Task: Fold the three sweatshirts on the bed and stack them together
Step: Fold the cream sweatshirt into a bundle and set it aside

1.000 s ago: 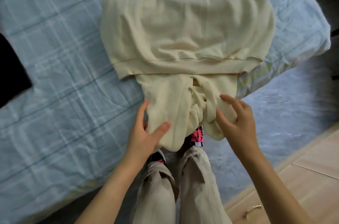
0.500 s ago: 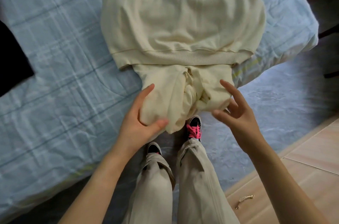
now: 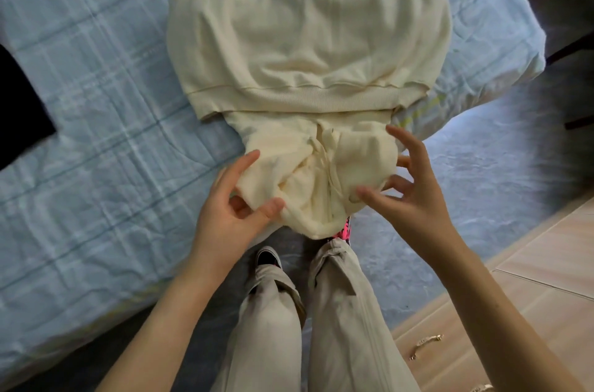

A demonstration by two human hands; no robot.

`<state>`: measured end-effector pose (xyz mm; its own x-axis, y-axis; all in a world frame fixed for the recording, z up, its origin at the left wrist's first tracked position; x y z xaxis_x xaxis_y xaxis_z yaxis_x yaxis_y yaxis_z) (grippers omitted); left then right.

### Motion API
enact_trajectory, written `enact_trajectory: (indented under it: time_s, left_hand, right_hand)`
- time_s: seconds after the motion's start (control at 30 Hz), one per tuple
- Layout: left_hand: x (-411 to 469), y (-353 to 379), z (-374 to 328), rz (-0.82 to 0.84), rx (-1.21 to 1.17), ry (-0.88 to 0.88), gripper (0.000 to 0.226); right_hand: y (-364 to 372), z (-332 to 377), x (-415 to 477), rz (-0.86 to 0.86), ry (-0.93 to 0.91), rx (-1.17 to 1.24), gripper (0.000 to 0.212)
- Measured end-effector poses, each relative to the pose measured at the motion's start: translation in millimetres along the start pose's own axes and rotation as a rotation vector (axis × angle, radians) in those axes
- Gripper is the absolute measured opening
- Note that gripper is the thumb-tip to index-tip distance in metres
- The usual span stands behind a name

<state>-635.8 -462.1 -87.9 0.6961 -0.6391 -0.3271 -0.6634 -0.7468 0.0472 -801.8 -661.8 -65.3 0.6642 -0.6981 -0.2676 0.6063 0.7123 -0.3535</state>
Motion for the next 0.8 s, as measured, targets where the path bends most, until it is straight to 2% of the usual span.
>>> enact_trajectory:
  time_s: [0.07,0.23,0.33,0.4,0.47,0.57,0.67,0.73,0.8]
  left_hand:
    - [2,0,-12,-0.046,-0.021,0.055,0.061]
    - [57,-15,-63,-0.3,0.062,0.304,0.033]
    - [129,-4,-84,-0.305,0.2,0.36,0.04]
    - [176,14,-85,-0.212,0.381,0.345,0.049]
    - [208,29,-77,-0.112,0.567,0.282,0.051]
    - [223,36,-73,-0.098,0.747,0.43,0.046]
    - [229,41,-73,-0.099,0.875,0.527,0.037]
    - [233,42,-79,-0.123,0.851,0.558,0.023]
    - [241,40,-96,-0.218,0.835,0.614,0.028]
  right_hand:
    - [-5,11,2,-0.072,-0.054,-0.01,0.069]
    - [-25,40,51,-0.319,-0.116,0.017,0.039]
    - [-24,55,114,-0.395,-0.145,0.025,0.029]
    - [-8,62,157,-0.324,-0.186,-0.096,0.033]
    - [13,57,189,-0.185,-0.26,-0.342,0.043]
    - [33,42,208,-0.046,-0.409,-0.657,0.052]
    - [30,38,217,-0.097,-0.525,-0.806,0.042]
    - [19,46,226,-0.166,-0.567,-0.779,0.022]
    - [3,57,241,-0.225,-0.56,-0.729,0.013]
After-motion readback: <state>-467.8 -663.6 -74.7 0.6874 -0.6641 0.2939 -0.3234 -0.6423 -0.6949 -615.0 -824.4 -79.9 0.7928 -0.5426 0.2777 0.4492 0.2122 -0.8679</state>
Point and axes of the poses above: each hand's wrist, its own x-axis towards the middle knuckle, its own y-axis out of the palm, z = x × y, the point moved 6 cm from there along x, towards the middle knuckle, and after that the axes turned 8 degrees about -x, right-handed, at the moved point
